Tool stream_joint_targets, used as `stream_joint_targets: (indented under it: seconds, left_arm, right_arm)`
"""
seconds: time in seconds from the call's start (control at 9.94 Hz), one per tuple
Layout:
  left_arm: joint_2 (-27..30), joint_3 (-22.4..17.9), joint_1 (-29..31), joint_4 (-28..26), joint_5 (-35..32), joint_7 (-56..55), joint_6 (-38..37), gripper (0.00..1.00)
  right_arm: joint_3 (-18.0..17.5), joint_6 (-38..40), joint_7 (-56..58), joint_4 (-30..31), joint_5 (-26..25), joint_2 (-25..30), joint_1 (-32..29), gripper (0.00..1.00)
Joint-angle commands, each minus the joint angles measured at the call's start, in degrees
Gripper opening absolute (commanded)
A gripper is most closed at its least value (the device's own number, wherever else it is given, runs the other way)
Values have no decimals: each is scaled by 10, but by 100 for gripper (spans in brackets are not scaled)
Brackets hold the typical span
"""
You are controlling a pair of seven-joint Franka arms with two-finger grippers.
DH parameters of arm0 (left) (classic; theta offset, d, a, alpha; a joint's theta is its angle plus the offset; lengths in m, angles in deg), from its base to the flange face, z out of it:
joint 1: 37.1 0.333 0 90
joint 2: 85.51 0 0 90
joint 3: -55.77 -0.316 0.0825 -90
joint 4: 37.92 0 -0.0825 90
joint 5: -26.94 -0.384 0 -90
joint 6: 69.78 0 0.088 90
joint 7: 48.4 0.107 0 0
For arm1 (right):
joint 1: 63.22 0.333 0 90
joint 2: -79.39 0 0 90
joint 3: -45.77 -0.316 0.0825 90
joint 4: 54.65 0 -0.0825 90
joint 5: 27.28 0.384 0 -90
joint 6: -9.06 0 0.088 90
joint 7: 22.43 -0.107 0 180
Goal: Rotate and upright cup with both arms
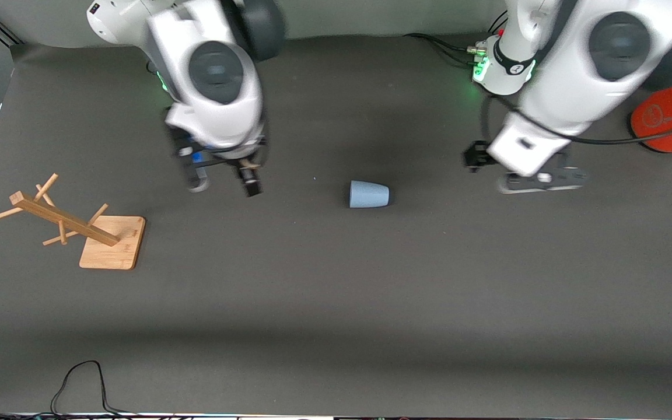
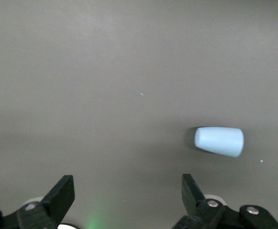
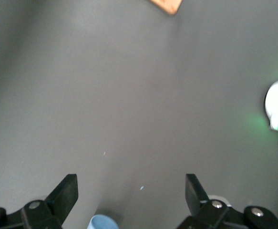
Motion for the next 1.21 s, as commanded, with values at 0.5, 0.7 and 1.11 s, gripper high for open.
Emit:
stream_joint_targets:
  seconds: [0.5,0.7,1.11]
  left_arm:
    - [-215,-10,-233,52,-114,-297,65,100]
    - [-294,-10,-268,119,-133,-351,64,100]
    - [-377,-10,-303,167,-164,-394,64,100]
  right_arm:
    - [-76,-9,446,100,-5,129,-283,100]
    - [-144,-40,560,131,-5,151,-390,100]
    - [-230,-118,752,191,-11,186,-513,100]
